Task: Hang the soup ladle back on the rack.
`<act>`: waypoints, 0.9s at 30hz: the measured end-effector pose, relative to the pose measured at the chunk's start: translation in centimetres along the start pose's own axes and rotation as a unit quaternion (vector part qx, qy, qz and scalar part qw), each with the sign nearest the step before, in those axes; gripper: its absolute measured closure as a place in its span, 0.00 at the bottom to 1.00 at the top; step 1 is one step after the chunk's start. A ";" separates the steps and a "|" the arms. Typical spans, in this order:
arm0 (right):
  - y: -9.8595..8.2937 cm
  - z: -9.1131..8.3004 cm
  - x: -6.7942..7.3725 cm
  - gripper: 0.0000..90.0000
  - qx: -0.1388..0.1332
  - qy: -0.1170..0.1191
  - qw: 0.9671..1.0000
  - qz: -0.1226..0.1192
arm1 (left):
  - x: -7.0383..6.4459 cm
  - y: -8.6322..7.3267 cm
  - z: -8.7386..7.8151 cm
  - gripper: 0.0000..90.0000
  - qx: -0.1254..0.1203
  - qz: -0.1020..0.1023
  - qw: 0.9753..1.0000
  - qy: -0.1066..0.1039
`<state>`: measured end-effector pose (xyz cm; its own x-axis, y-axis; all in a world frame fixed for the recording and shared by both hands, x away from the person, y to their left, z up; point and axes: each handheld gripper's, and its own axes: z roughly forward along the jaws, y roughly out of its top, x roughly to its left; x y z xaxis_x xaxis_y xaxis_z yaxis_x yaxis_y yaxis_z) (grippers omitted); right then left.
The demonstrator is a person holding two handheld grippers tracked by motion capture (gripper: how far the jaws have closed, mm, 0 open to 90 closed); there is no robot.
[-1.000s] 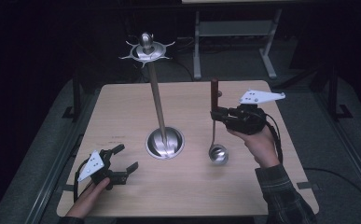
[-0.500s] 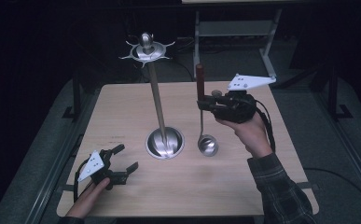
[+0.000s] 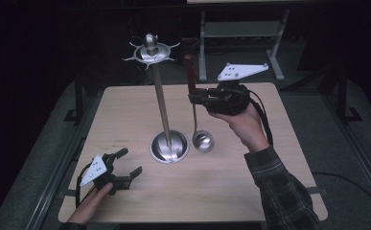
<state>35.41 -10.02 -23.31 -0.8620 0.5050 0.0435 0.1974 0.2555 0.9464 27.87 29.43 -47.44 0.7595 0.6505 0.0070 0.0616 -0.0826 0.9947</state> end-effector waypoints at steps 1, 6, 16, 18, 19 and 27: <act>0.2 0.1 0.0 0.82 0.000 0.002 1.000 -0.001 | 0.0 0.0 0.0 0.11 0.000 0.000 1.000 0.000; 0.8 0.7 0.2 0.82 0.002 0.007 1.000 -0.003 | 0.0 0.0 0.0 0.11 0.000 0.000 1.000 0.000; 1.2 1.7 0.2 0.82 0.005 0.011 1.000 -0.006 | 0.0 0.0 0.0 0.11 0.000 0.001 1.000 -0.001; 1.3 1.9 0.2 0.82 0.006 0.013 1.000 -0.005 | 0.0 0.0 0.0 0.11 0.001 0.001 1.000 -0.002; 1.3 2.0 0.2 0.82 0.006 0.012 1.000 -0.004 | 0.0 0.0 0.0 0.11 0.001 0.002 1.000 -0.002; 1.7 3.0 0.0 0.82 0.012 0.015 1.000 -0.005 | 0.0 0.0 0.0 0.11 -0.002 0.001 1.000 -0.004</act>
<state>37.13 -7.15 -22.69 -0.8775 0.4775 0.0440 0.1999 0.2808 0.9387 27.88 29.39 -47.46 0.7643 0.6448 0.0073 0.0586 -0.0807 0.9950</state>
